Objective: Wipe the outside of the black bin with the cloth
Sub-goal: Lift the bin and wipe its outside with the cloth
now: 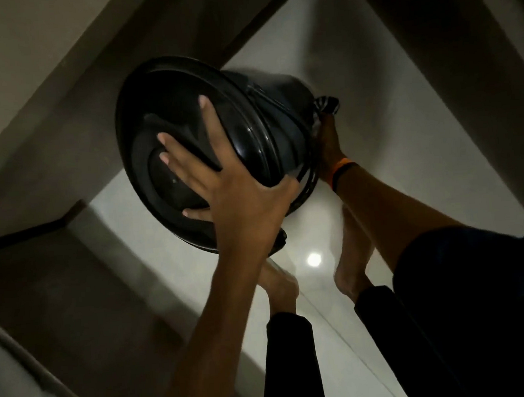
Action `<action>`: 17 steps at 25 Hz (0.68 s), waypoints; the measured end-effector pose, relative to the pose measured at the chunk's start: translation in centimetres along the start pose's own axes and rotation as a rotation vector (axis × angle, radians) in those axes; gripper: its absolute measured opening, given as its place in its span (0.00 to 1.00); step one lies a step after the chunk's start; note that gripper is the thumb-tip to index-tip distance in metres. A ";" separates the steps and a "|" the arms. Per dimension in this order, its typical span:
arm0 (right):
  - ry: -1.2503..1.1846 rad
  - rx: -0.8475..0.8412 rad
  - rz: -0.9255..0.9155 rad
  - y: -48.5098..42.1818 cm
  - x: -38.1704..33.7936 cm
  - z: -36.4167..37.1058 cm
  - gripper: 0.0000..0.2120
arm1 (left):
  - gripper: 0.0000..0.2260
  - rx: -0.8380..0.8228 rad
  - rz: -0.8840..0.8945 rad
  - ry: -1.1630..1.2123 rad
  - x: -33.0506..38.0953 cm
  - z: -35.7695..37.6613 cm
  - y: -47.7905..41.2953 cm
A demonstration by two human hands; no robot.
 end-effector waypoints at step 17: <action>0.868 -0.259 -0.404 11.7 -17.5 1.0 0.14 | 0.40 0.099 0.256 -0.411 2.0 5.4 3.7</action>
Point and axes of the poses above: each hand's wrist, its own y-axis away from the middle knuckle, its own z-axis out of the palm, x = y × z, the point moved 3 cm from there along -y, towards the middle knuckle
